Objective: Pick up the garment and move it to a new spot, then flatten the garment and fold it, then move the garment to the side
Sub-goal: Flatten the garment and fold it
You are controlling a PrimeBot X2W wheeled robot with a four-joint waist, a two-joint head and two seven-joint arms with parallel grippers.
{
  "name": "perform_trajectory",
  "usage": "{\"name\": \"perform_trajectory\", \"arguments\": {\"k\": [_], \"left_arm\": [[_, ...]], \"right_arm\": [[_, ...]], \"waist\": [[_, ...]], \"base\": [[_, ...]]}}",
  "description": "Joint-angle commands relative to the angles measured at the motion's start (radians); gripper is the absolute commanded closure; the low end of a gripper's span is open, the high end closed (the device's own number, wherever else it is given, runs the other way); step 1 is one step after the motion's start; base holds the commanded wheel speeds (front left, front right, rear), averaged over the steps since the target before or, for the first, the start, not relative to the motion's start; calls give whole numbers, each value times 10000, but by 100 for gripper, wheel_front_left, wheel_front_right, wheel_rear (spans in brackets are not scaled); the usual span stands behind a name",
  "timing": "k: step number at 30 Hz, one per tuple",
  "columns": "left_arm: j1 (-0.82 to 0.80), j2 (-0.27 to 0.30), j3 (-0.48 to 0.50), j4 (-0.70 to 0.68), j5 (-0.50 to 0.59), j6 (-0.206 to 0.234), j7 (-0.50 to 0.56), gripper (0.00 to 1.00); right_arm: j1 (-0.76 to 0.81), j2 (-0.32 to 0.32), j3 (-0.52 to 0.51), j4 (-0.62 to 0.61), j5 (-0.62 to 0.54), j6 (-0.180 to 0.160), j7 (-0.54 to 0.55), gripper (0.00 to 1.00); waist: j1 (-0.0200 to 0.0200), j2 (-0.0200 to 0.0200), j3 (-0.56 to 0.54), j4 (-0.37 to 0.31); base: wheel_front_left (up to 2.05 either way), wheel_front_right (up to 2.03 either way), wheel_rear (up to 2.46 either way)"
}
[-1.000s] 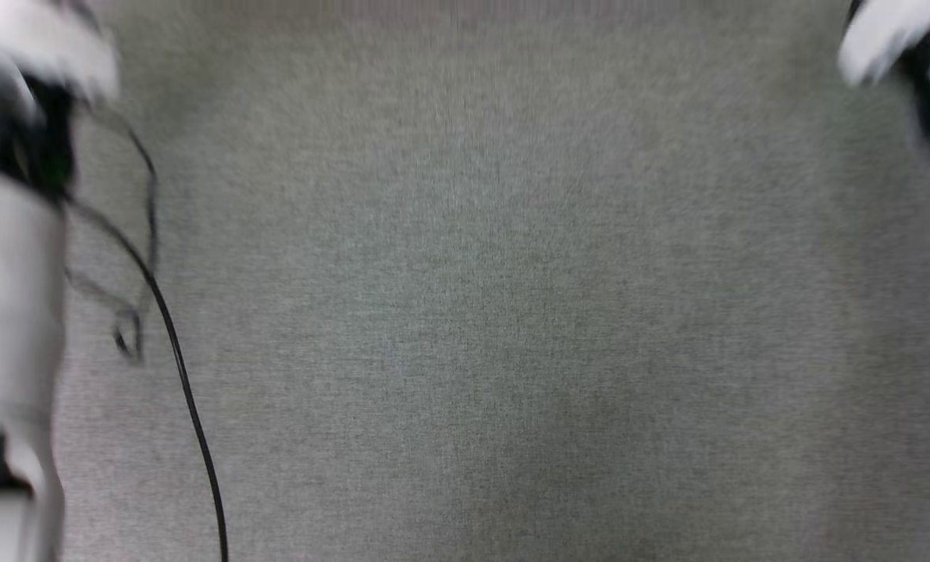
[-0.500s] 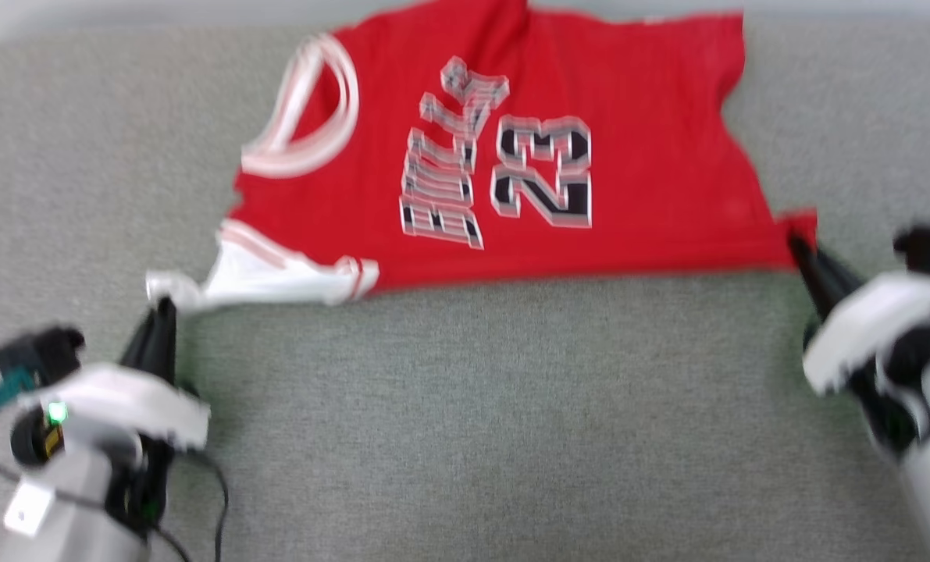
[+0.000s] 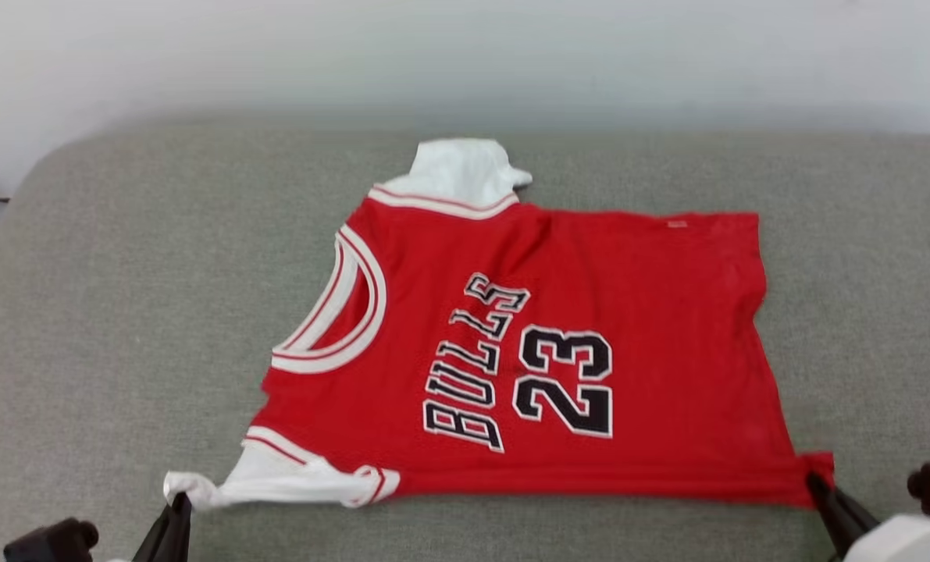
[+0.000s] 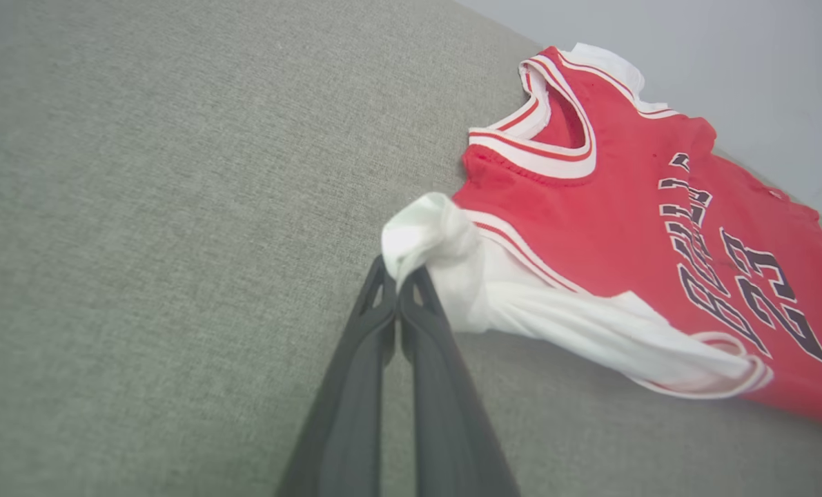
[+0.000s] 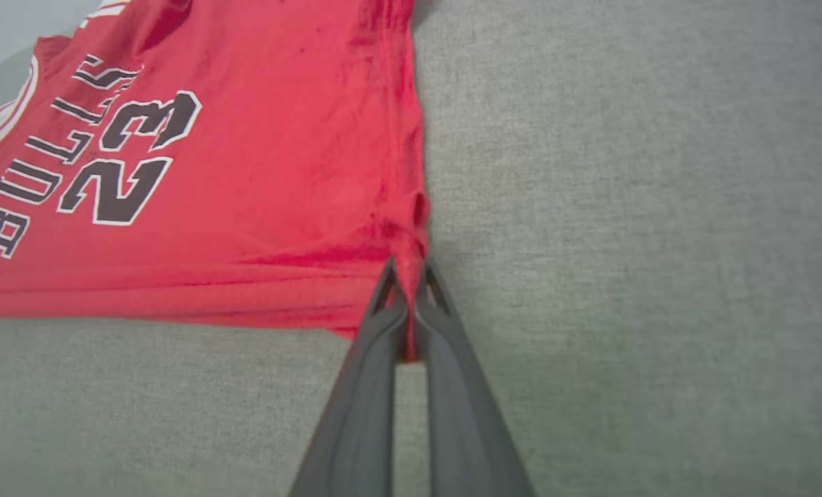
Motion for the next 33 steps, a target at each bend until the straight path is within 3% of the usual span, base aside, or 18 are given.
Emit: {"name": "perform_trajectory", "arguments": {"k": [1,8,13,26,33], "left_arm": [[100,206,209,-28,-11,188,-16,100],[979,389,112,-1565,-48,576,542,100],[152,369,-243,-1620,106,393,775,100],[-2873,84,-1017,293,490,-475,847,100],[-3907,-112,-1073,1386,382,-902,604,100]], "right_arm": [[154,-98,-267,-127,-165,-129,74,100],[1407,900,-990,-2039,-831,-102,1482,100],[1084,1144,-987,-2388,-1100,-83,1889,100],[-1192,629,-124,-978,-1249,-80,1627,100],[-2349,250,566,128,-988,-79,963,100]], "waist": [[3,-1,-129,68],[3,-1,-491,213],[3,-1,-442,207],[3,-1,775,-121],[3,-1,1538,-161]], "base": [[0,0,0],[0,0,0],[0,0,0],[0,0,0],[0,0,0]]}}
